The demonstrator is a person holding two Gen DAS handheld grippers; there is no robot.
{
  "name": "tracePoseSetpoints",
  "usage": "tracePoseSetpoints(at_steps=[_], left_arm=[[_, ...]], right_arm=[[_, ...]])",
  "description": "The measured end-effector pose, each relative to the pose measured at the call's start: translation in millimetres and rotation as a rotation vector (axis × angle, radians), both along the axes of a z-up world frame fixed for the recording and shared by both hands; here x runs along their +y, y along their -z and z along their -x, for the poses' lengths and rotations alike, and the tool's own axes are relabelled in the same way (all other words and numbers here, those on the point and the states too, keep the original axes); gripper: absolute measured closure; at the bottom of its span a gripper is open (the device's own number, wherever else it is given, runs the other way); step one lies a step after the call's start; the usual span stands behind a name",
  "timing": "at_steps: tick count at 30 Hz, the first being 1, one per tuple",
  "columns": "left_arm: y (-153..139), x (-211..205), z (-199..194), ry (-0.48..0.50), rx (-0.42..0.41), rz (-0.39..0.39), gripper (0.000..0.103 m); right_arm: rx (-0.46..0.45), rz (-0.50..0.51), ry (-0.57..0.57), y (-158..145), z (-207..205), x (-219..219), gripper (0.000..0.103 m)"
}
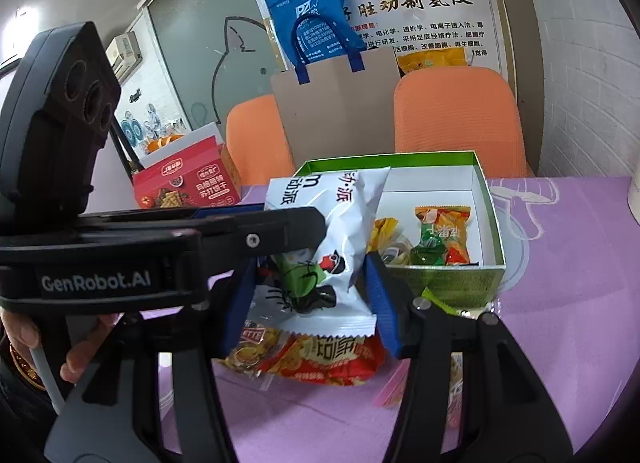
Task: Organize snacks
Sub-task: 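Carry the white-blue packet into the white box and open the right gripper, then move the left gripper to the Danco Galette bag and grasp it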
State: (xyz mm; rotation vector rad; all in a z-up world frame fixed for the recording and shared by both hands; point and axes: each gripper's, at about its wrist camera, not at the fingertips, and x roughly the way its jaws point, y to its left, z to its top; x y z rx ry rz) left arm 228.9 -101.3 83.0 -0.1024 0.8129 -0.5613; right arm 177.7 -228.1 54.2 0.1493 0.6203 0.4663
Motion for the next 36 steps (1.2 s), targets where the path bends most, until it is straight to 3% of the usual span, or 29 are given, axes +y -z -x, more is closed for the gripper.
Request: tracePoseSetpoints(at_steps=[11, 13, 14, 15, 16, 17, 20, 26, 36], left_arm=[[36.0, -18.2, -72.4, -0.005, 0.084, -0.014, 0.062], [40.9, -21.2, -76.3, -0.012, 0.073, -0.037, 0.059], [42.0, -22.1, -75.8, -0.028, 0.060, -0.059, 0.042], [42.3, -22.3, -74.2, -0.054, 0.041, -0.083, 0.019], [42.1, -20.7, -71.4, -0.088, 0.016, -0.100, 0.012], [41.4, -17.9, -68.1, -0.114, -0.009, -0.100, 0.007], [41.0, -13.3, -66.9, -0.122, -0.002, -0.096, 0.005], [31.0, -9.0, -49.9, -0.165, -0.044, -0.160, 0.005], [0.3, 10.4, 21.3, -0.246, -0.153, -0.197, 0.004]], right_arm=[[0.067, -0.007, 0.016, 31.6, -66.9, -15.6, 0.046], [0.071, 0.030, 0.031, 36.5, -72.5, -14.5, 0.042], [0.065, 0.066, 0.045, 38.0, -73.3, -13.2, 0.039], [0.049, 0.090, 0.054, 39.0, -72.4, -13.2, 0.026], [0.034, 0.104, 0.058, 39.2, -70.9, -14.0, 0.013], [0.022, 0.113, 0.066, 38.9, -68.5, -15.4, 0.010], [0.018, 0.097, 0.085, 38.9, -64.6, -22.9, 0.007], [0.072, 0.047, 0.136, 37.3, -52.4, -37.0, 0.006], [0.066, 0.006, 0.159, 8.7, 5.9, -42.0, 0.006]])
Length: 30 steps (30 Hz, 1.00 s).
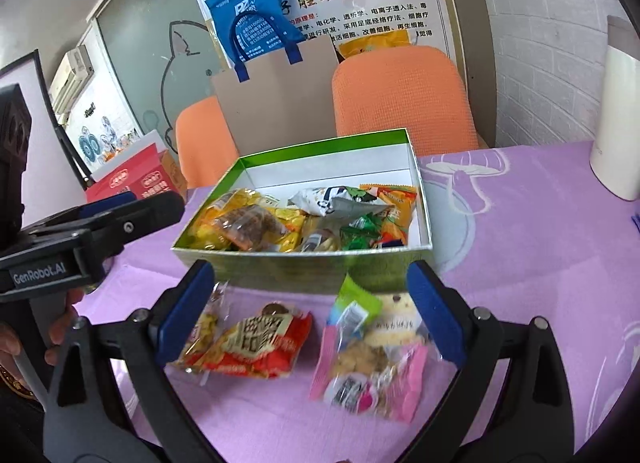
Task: Organize snacks
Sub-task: 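Move the left gripper to the Danco Galette bag and grasp it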
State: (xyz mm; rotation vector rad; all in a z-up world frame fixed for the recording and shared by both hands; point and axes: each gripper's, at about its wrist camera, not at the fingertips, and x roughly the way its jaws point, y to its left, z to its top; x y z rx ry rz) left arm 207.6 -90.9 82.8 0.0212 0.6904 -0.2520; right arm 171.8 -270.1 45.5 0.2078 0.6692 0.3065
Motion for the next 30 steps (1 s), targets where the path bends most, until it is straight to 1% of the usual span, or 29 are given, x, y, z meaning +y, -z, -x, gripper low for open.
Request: tracePoseSetpoints(at_steps=[4, 8, 15, 17, 22, 24, 29, 30], left_arm=[[-5.4, 12.8, 29.8, -0.016, -0.010, 0.039, 0.003], [-6.6, 23.0, 58.6, -0.033, -0.019, 0.050, 0.002], [2.3, 35.7, 92.9, -0.080, -0.010, 0.015, 0.002], [7.5, 39.6, 101.8, -0.089, -0.007, 0.003, 0.002], [26.0, 47.3, 117.8, -0.083, 0.013, -0.019, 0.002], [35.2, 49.5, 121.4, -0.081, 0.035, -0.026, 0.002], [53.9, 61.4, 126.9, -0.078, 0.095, -0.019, 0.002], [56.0, 64.1, 128.3, -0.076, 0.101, -0.022, 0.002]], right_arm=[[0.001, -0.033, 0.013, -4.6, 29.8, -4.2, 0.006], [-0.004, -0.075, 0.025, -4.0, 58.8, -9.1, 0.006], [0.006, -0.075, 0.038, 6.5, 97.9, -11.6, 0.006], [0.021, -0.052, 0.041, 12.1, 105.8, -13.1, 0.006], [0.042, 0.060, 0.050, 31.5, 116.5, -18.6, 0.006], [0.060, 0.092, 0.061, 39.6, 115.8, -22.3, 0.006], [0.105, 0.101, 0.080, 49.7, 100.0, -25.5, 0.007], [0.109, 0.097, 0.079, 49.7, 95.3, -23.9, 0.011]])
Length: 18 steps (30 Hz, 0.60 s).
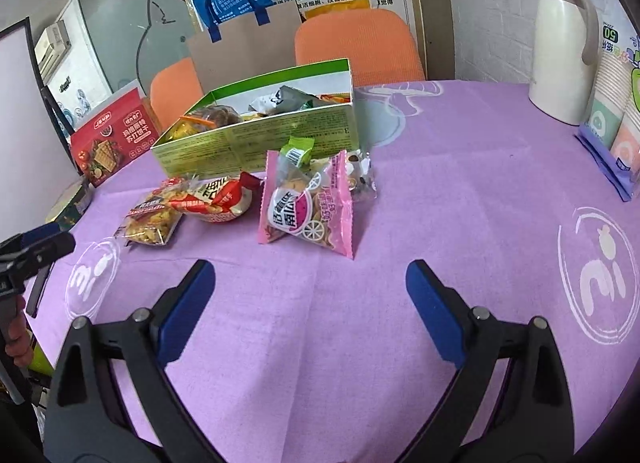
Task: Organize snacks
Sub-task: 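Move the left gripper to the Danco Galette bag and grasp it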
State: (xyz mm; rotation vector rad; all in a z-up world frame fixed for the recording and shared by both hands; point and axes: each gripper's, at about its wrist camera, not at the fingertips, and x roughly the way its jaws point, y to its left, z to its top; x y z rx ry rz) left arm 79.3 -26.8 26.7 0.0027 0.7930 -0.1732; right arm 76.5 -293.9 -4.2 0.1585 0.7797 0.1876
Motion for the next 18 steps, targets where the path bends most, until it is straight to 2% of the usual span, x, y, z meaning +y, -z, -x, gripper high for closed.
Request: tracePoseSetpoints(at_steps=[3, 8, 12, 14, 17, 18], left_arm=[[3.1, 9.4, 6.5, -0.003, -0.009, -0.014, 0.002], [7.0, 24.9, 4.6, -0.018, -0.002, -0.032, 0.002], [10.2, 34.2, 2.4, -0.023, 0.009, -0.017, 0.002], [12.3, 36.5, 0.6, -0.025, 0.015, -0.019, 0.002], [15.4, 38.5, -4.0, -0.025, 0.027, -0.017, 0.002], [16.6, 38.9, -5.9, -0.025, 0.032, -0.012, 0.002]], right_arm=[[-0.006, -0.014, -0.043, -2.6, -9.6, 13.8, 0.017], [-0.048, 0.045, -0.163, -10.4, -25.2, 60.2, 0.019], [-0.063, 0.015, -0.196, -14.0, -49.6, 83.9, 0.025], [-0.058, 0.013, -0.213, -11.6, -62.6, 96.0, 0.025], [-0.030, 0.067, -0.239, -2.2, -73.3, 111.4, 0.026], [-0.013, 0.074, -0.260, 2.5, -73.1, 113.7, 0.029]])
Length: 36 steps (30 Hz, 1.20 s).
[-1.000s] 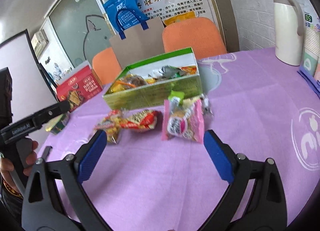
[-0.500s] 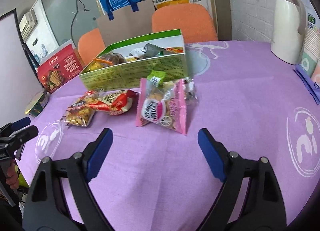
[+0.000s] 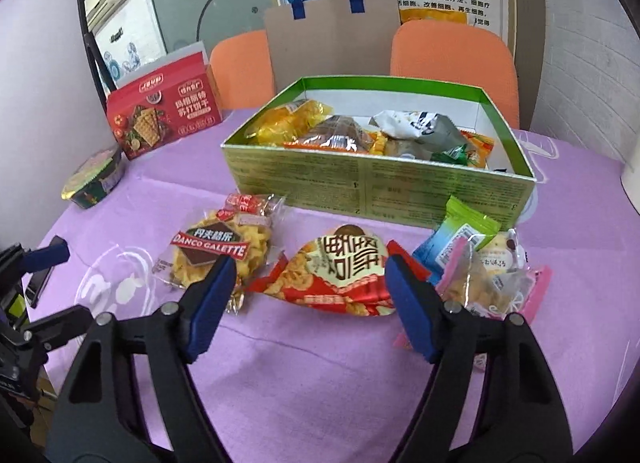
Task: Organize snacks
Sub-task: 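Move the left gripper to the Danco Galette bag and grasp it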
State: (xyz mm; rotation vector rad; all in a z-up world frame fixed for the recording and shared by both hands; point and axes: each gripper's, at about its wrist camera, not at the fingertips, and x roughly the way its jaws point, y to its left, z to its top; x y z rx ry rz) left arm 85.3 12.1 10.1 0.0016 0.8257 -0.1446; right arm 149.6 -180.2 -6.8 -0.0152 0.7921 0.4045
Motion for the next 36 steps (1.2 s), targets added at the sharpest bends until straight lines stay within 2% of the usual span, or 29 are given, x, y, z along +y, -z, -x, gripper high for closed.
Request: tracePoseSetpoints(at_steps=[1, 3, 6, 10, 14, 18, 21, 24, 30, 36], left_arm=[[1.4, 0.4, -2.6, 0.002, 0.007, 0.007, 0.002], [4.0, -1.5, -7.1, 0.008, 0.021, 0.023, 0.002], [4.6, -10.1, -13.2, 0.046, 0.026, 0.057, 0.002], [-0.6, -23.5, -23.1, 0.066, -0.011, 0.017, 0.002], [0.2, -17.2, -38.2, 0.055, 0.007, 0.040, 0.002], [3.9, 6.5, -41.9, 0.027, 0.037, 0.090, 0.013], [6.6, 26.6, -39.6, 0.011, 0.061, 0.141, 0.016], [8.0, 40.7, -41.5, -0.005, 0.065, 0.181, 0.016], [26.0, 33.0, -74.4, 0.044, 0.130, 0.267, 0.017], [49.2, 17.6, -94.5, 0.078, 0.199, 0.293, 0.034]], right_arm=[[0.022, -0.009, -0.022, 3.6, 1.8, -0.1, 0.032], [0.049, -0.043, -0.065, 8.9, 12.0, -4.7, 0.033], [0.029, -0.054, -0.032, 7.6, 30.1, -24.1, 0.033], [0.012, -0.093, 0.002, -6.1, 36.1, -43.2, 0.033], [-0.034, -0.125, -0.080, -26.5, 32.0, -22.6, 0.033], [-0.075, -0.081, -0.181, -31.4, 11.3, 19.2, 0.037], [-0.019, -0.016, -0.205, -15.4, -18.9, 43.8, 0.043], [0.051, 0.007, -0.184, 7.3, -38.1, 47.7, 0.043], [0.105, -0.072, -0.199, 21.8, -39.8, 37.2, 0.042], [0.129, -0.020, -0.195, 23.1, -43.8, 46.0, 0.040]])
